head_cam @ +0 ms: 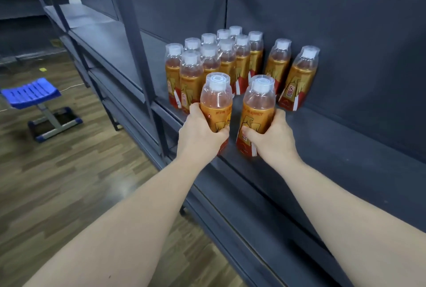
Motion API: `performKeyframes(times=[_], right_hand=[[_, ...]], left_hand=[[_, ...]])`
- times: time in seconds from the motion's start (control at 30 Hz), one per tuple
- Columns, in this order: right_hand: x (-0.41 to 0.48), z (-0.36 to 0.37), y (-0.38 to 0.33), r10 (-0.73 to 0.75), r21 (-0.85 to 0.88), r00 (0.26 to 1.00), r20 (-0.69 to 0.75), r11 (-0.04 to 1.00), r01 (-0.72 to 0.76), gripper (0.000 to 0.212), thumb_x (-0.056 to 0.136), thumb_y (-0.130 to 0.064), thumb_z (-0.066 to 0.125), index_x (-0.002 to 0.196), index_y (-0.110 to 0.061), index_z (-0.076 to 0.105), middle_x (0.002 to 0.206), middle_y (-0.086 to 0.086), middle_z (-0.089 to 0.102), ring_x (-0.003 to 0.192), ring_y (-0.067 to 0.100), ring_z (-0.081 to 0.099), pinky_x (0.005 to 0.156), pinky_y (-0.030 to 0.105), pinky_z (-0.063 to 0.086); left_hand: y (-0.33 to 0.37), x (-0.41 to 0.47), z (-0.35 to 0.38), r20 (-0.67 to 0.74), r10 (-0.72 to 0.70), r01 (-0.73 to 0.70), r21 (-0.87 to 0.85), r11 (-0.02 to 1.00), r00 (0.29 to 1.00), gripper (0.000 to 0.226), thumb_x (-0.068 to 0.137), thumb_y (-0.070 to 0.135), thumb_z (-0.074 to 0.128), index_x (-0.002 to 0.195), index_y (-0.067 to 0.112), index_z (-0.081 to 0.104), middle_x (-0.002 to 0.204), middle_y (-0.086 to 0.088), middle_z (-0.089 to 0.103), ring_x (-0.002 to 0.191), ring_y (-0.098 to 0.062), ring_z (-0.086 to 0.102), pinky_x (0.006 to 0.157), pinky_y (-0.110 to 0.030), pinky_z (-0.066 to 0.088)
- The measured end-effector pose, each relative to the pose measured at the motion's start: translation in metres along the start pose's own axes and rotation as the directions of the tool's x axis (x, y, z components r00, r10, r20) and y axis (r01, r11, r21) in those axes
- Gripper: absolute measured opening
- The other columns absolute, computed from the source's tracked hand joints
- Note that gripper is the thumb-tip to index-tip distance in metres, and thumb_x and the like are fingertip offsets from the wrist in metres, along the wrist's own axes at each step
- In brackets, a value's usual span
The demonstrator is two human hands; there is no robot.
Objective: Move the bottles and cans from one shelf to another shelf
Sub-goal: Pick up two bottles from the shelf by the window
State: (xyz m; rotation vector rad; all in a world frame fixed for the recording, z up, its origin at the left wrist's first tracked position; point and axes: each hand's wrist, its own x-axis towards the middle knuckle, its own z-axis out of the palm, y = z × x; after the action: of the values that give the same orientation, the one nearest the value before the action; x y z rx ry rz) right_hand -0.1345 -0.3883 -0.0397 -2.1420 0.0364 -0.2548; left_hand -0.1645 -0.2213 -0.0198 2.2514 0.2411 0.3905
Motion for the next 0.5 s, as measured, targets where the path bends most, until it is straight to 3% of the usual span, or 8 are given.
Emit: performKeyframes(times=[0.17, 0.33, 0.5], right_hand=[[0.036, -0.012, 0.010, 0.019, -0.011, 0.999, -0.037, 1.000, -0.020, 0.071, 0.081, -0.042, 0.079, 0.136, -0.021, 0.039, 0.126, 0.000, 0.059, 0.116, 0.023, 0.059, 0.094, 0.041, 0.052], [0.064, -0.020, 0.020, 0.052, -0.002, 0.996, -0.066, 0.999, -0.053, 0.062, 0.083, -0.040, 0.078, 0.129, -0.023, 0.041, 0.114, -0.009, 0.053, 0.113, 0.022, 0.059, 0.089, 0.035, 0.050], [0.085, -0.018, 0.028, 0.097, 0.000, 0.989, -0.109, 0.995, -0.098, 0.072, 0.081, -0.043, 0.079, 0.137, -0.022, 0.037, 0.129, -0.002, 0.057, 0.118, 0.023, 0.059, 0.097, 0.044, 0.053]], left_hand=[[0.014, 0.031, 0.024, 0.016, 0.001, -0.001, 0.008, 1.000, 1.000, 0.063, 0.081, 0.045, 0.077, 0.125, 0.024, 0.036, 0.111, 0.005, 0.055, 0.106, -0.025, 0.060, 0.087, -0.040, 0.054], [0.020, 0.058, 0.045, 0.043, 0.018, -0.017, -0.023, 1.000, 0.999, 0.058, 0.081, 0.044, 0.078, 0.117, 0.026, 0.036, 0.110, 0.007, 0.056, 0.099, -0.019, 0.057, 0.080, -0.032, 0.048], [0.020, 0.084, 0.067, 0.093, 0.075, -0.071, -0.046, 0.996, 0.993, 0.067, 0.081, 0.043, 0.079, 0.129, 0.021, 0.038, 0.119, 0.003, 0.059, 0.108, -0.021, 0.061, 0.087, -0.035, 0.054]])
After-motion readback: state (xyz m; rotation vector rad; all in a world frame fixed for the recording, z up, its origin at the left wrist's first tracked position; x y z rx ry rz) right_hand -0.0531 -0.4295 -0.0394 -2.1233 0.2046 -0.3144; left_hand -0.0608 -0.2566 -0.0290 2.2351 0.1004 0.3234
